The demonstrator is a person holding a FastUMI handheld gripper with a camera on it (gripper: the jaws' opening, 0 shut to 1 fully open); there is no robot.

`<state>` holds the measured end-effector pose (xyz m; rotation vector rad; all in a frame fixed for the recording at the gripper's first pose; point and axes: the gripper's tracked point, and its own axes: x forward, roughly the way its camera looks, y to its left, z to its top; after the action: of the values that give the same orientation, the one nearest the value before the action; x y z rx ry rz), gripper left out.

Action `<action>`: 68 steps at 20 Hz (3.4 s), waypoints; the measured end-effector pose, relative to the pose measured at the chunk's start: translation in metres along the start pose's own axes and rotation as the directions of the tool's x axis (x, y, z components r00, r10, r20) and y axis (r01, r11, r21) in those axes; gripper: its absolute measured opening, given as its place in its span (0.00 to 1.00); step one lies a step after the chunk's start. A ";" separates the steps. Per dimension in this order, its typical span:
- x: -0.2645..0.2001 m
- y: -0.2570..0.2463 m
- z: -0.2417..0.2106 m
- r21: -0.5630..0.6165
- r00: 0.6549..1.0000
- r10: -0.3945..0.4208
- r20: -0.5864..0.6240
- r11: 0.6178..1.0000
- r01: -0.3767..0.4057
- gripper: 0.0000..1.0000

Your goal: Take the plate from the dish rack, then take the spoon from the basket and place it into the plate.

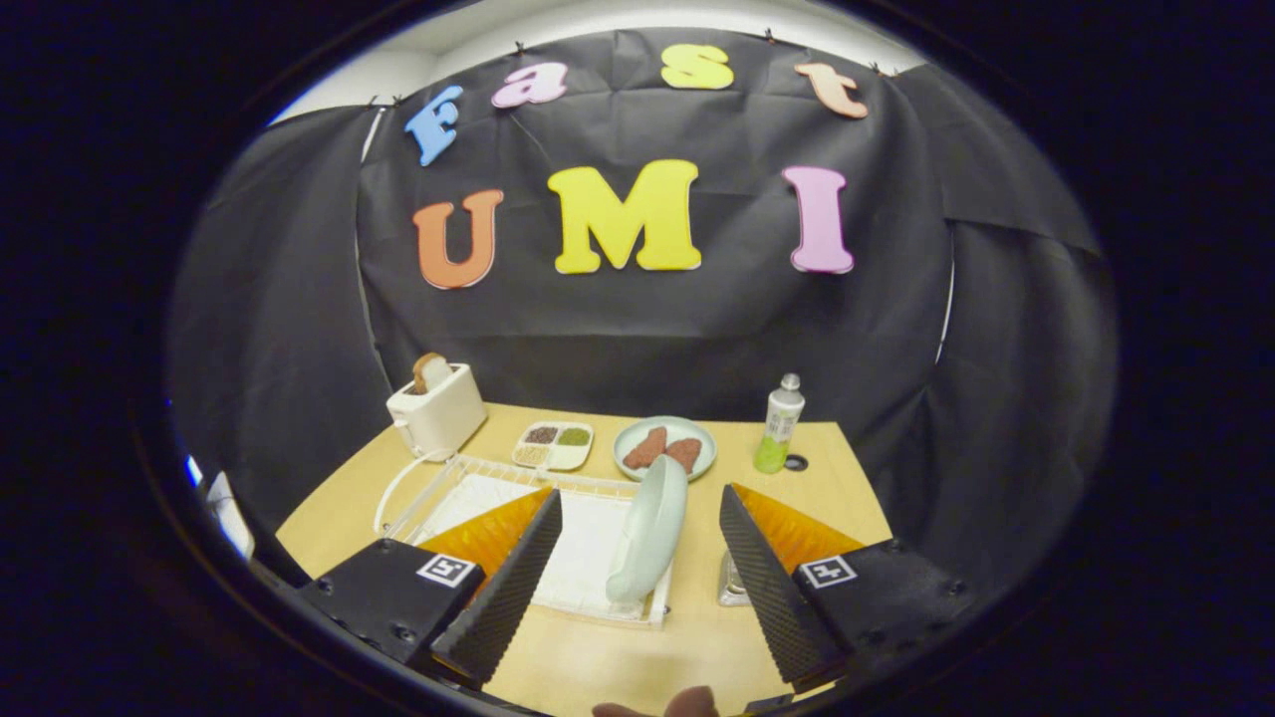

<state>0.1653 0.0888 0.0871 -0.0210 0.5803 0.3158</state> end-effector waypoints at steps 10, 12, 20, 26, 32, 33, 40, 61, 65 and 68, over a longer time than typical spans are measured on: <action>0.100 -0.021 -0.014 -0.022 0.913 -0.072 -0.402 0.997 0.069 1.00; 0.113 -0.021 -0.019 -0.018 0.899 -0.076 -0.431 0.997 0.076 1.00; 0.139 -0.028 -0.042 0.056 0.844 -0.106 -0.526 0.986 0.159 0.84; 0.148 -0.022 -0.049 0.088 0.835 -0.130 -0.534 0.974 0.208 0.45; 0.140 -0.015 -0.037 0.036 0.824 -0.235 -0.515 0.955 0.294 0.35; 0.138 -0.014 -0.036 0.026 0.820 -0.251 -0.514 0.951 0.308 0.35; 0.129 -0.025 -0.014 -0.070 0.788 -0.410 -0.459 0.901 0.428 0.34; 0.005 0.052 -0.170 0.389 0.931 0.149 -0.333 0.921 -0.008 0.29; 0.009 0.053 -0.229 0.489 0.908 0.223 -0.355 0.872 -0.023 0.29; 0.015 0.062 -0.257 0.551 0.890 0.288 -0.354 0.833 -0.051 0.29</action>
<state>0.0210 0.1240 -0.1319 0.5176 1.0991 0.3212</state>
